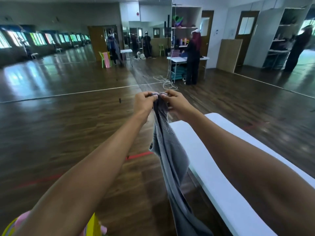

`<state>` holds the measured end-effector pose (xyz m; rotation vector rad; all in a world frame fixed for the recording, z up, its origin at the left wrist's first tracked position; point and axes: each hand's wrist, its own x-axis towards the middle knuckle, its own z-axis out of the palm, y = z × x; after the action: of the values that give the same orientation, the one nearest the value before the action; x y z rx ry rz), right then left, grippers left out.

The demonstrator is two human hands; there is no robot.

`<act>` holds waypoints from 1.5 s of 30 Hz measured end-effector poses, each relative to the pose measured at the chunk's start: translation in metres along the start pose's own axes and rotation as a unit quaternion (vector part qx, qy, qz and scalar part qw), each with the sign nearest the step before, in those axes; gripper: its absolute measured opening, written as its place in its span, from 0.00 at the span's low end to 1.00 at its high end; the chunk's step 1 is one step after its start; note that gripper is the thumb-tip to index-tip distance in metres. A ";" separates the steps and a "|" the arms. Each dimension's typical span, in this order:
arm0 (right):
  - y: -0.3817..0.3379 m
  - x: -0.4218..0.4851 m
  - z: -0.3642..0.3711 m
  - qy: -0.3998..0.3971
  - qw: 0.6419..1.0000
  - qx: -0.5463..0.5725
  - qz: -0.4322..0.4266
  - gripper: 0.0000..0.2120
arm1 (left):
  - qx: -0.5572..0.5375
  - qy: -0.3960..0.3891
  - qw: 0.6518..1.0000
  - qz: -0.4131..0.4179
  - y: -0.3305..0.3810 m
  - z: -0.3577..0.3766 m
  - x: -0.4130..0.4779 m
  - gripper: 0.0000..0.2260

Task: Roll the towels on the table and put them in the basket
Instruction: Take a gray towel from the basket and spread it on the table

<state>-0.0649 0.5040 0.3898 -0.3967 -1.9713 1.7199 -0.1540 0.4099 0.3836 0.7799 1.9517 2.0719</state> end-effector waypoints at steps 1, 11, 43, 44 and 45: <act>0.002 0.028 -0.001 0.000 1.000 -0.007 -0.001 0.07 | -0.005 0.001 1.000 0.003 -0.005 0.003 0.027 0.08; 0.038 0.297 -0.038 0.062 0.997 -0.034 0.000 0.09 | 0.033 -0.026 0.999 -0.003 -0.060 0.048 0.306 0.10; 0.410 0.546 -0.463 0.542 0.798 -0.070 0.253 0.11 | 0.028 0.048 0.947 -0.316 -0.405 0.176 0.544 0.12; 0.420 0.534 -0.470 0.564 0.785 -0.023 0.254 0.11 | 0.020 0.033 0.942 -0.332 -0.412 0.184 0.525 0.12; 0.427 0.520 -0.478 0.582 0.772 0.013 0.254 0.12 | 0.009 0.017 0.937 -0.350 -0.418 0.191 0.506 0.11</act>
<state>-0.2858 1.2444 0.1006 -1.6298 -0.9129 1.1710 -0.5761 0.8662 0.0994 0.0144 1.8834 1.6290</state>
